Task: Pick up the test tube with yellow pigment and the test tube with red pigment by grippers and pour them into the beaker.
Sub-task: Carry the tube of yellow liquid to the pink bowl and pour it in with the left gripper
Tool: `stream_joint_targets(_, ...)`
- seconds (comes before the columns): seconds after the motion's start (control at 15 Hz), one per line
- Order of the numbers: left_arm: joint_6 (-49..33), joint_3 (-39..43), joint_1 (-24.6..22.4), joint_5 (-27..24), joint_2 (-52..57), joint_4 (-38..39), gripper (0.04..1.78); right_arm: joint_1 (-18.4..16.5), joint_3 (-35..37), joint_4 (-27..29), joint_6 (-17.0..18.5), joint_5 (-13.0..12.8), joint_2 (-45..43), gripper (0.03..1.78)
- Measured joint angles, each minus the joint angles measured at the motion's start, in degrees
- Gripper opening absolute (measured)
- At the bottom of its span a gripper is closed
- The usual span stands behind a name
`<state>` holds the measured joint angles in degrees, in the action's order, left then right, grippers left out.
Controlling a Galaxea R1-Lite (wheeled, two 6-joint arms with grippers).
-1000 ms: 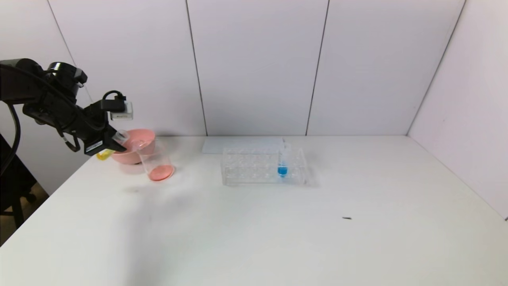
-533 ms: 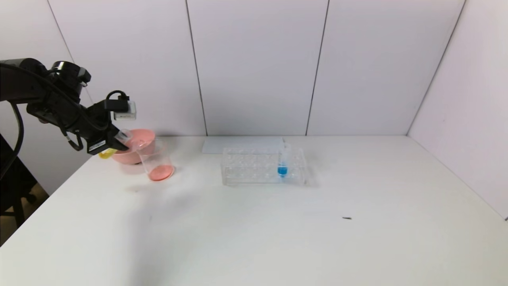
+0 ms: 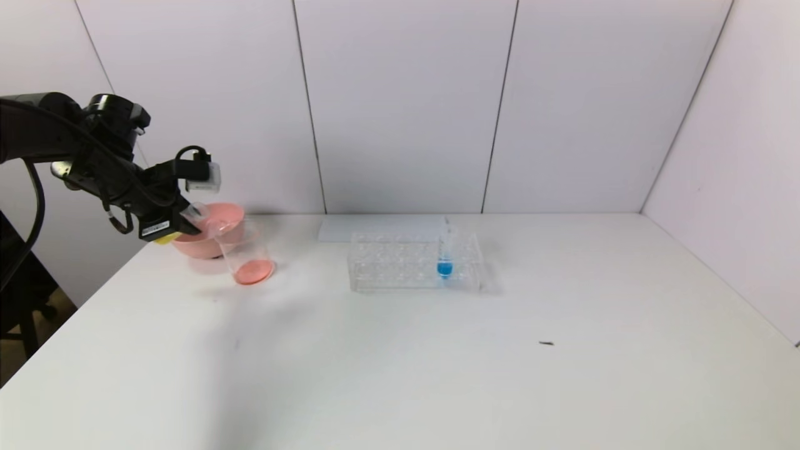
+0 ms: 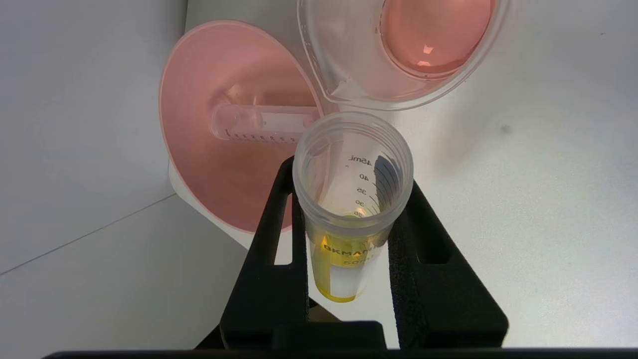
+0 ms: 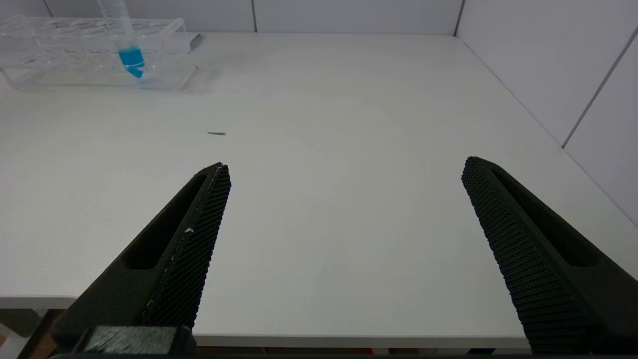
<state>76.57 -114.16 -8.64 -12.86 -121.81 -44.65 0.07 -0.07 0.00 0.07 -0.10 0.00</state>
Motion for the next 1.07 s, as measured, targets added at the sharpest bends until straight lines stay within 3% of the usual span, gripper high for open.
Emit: stream_joint_targets(1.07,2.82,0.0,3.99,9.31,-0.82,1.57,0.47,0.0,0.0,0.0,0.02,0.0,0.0,1.7)
